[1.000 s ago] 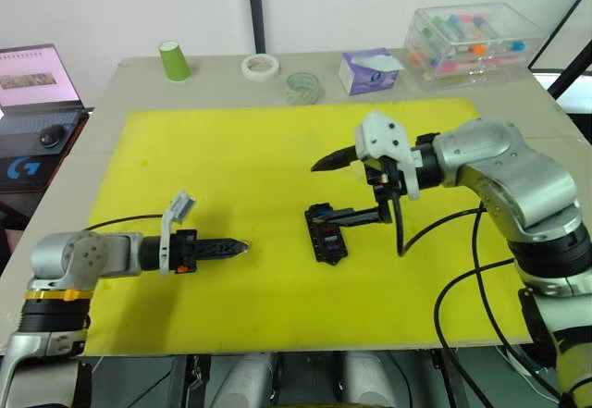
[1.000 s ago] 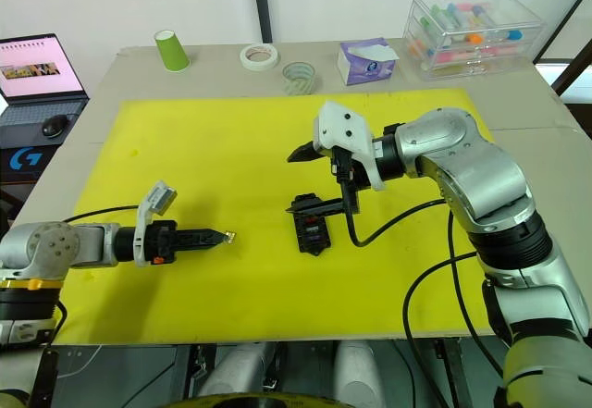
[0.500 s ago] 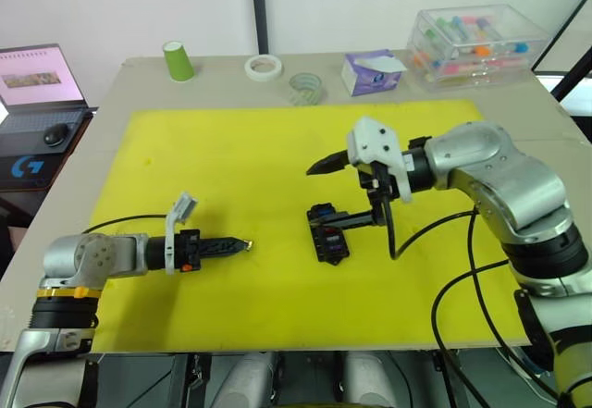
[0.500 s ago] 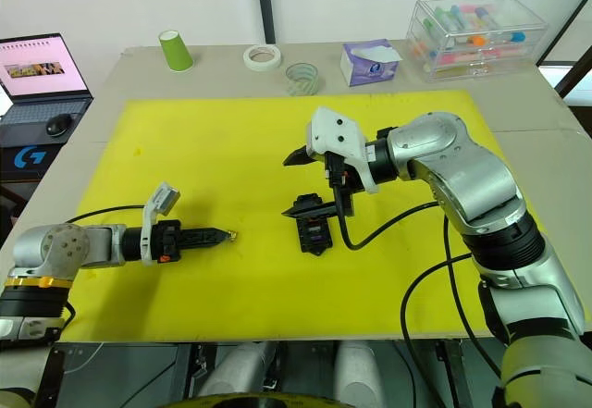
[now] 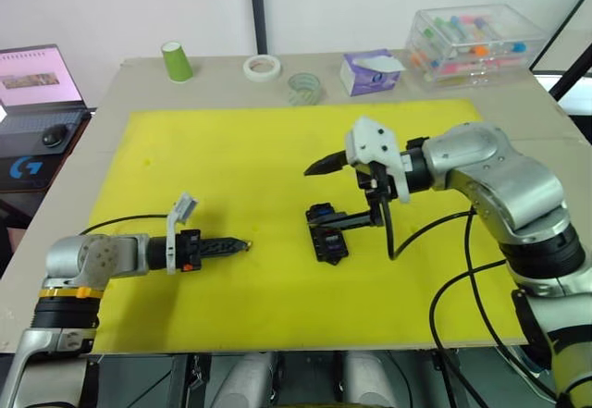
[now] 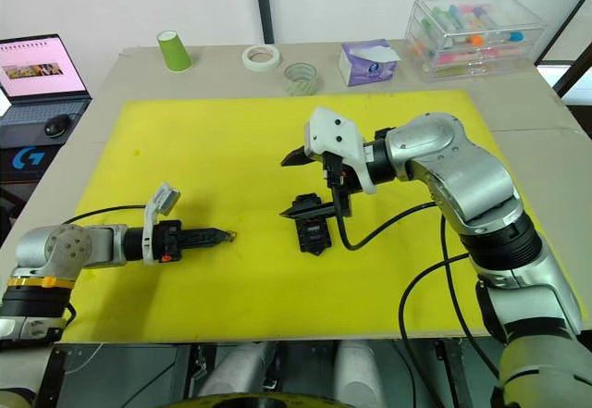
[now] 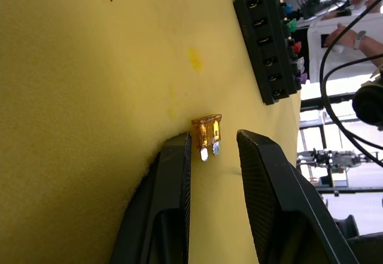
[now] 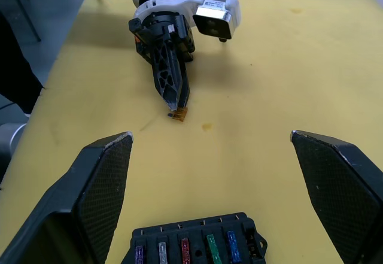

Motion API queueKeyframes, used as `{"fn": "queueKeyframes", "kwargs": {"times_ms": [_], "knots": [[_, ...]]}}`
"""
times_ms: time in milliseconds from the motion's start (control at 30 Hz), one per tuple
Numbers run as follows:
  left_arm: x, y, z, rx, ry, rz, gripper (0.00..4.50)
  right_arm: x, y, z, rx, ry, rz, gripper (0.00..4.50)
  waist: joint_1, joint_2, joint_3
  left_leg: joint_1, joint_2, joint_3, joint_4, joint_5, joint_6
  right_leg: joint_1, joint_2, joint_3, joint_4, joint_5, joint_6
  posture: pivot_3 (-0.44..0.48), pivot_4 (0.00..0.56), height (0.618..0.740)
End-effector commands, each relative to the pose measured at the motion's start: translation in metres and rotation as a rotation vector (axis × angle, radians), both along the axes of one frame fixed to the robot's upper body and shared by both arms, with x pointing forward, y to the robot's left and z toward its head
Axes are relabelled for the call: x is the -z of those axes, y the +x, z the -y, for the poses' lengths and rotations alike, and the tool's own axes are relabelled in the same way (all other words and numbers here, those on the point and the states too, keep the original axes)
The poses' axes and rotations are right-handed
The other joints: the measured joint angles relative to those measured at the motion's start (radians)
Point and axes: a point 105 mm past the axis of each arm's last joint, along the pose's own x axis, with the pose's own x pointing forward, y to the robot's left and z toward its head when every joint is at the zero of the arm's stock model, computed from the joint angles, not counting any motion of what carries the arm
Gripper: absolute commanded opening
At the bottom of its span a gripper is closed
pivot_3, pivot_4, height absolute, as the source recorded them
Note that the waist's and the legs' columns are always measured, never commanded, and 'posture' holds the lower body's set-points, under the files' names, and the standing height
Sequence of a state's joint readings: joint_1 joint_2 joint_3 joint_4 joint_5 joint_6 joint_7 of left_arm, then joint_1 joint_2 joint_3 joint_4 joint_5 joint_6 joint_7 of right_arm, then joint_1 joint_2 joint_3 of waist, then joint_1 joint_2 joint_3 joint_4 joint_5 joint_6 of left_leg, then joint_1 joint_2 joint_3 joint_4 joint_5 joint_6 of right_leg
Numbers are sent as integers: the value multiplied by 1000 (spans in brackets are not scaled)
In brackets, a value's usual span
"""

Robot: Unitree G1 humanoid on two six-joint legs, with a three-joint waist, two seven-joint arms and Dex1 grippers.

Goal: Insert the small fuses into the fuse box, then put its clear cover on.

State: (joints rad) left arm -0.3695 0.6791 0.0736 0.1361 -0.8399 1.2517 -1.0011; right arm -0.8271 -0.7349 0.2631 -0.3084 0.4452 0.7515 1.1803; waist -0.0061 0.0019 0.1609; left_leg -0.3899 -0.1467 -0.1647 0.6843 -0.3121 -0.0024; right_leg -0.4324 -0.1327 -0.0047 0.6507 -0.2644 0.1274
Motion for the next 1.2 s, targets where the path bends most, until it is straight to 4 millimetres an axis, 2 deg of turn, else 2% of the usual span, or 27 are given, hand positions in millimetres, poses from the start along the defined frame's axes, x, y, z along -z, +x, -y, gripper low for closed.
{"fn": "queueKeyframes", "kwargs": {"times_ms": [33,100,400,467,567,633,767,833,967,1100,1200], "knots": [[5,3,-2,-26,18,-2,485,-14,-3,-5,-27,16,64,4500,0,0,0,0,0,0,0,0,0,0,0,0,0,0,0,0,150,740],[6,2,-2,-23,23,-2,53,-13,-4,-5,-30,15,65,4500,0,0,0,0,0,0,0,0,0,0,0,0,0,0,0,0,150,740],[2,2,-9,-27,54,60,53,-11,-3,-3,-27,10,65,4500,-3,0,0,0,0,0,0,0,0,0,0,0,0,0,0,0,150,740],[-10,7,-11,-31,46,162,53,-11,-3,-2,-21,7,57,4500,-4,0,0,0,0,0,0,0,0,0,0,0,0,0,0,0,150,740],[-49,11,-5,-12,-17,419,53,-13,-2,3,15,-2,-26,4500,-3,0,0,0,0,0,0,0,0,0,0,0,0,0,0,0,150,740],[-73,8,2,13,-53,550,53,-16,-4,5,33,-4,-112,4500,-3,-1,1,0,0,0,0,0,0,-1,0,0,0,0,0,0,150,740],[-99,-3,19,82,-78,708,53,-22,-13,5,19,-18,-217,4500,-4,-1,0,-1,0,0,-1,0,0,-1,0,0,-1,0,0,0,150,740],[-112,-11,30,130,-89,783,53,-31,-15,2,20,12,-271,4500,-5,-1,1,-1,0,0,-1,0,0,-1,0,0,-2,0,0,0,150,740],[-127,-20,46,185,-99,886,53,-50,-13,-7,28,68,-338,4500,-6,-1,1,-1,0,0,-1,0,0,-1,0,0,-1,0,0,0,150,740],[-135,-23,54,204,-123,922,53,-52,-11,-9,48,69,-365,4500,-2,-1,0,-1,0,0,-1,0,0,-1,0,0,-1,0,0,0,150,740],[-141,-25,61,220,-133,956,0,-55,-12,-14,40,87,-397,3927,-4,-1,1,-1,0,0,-1,0,0,-1,0,0,-1,0,0,0,150,740]]}}
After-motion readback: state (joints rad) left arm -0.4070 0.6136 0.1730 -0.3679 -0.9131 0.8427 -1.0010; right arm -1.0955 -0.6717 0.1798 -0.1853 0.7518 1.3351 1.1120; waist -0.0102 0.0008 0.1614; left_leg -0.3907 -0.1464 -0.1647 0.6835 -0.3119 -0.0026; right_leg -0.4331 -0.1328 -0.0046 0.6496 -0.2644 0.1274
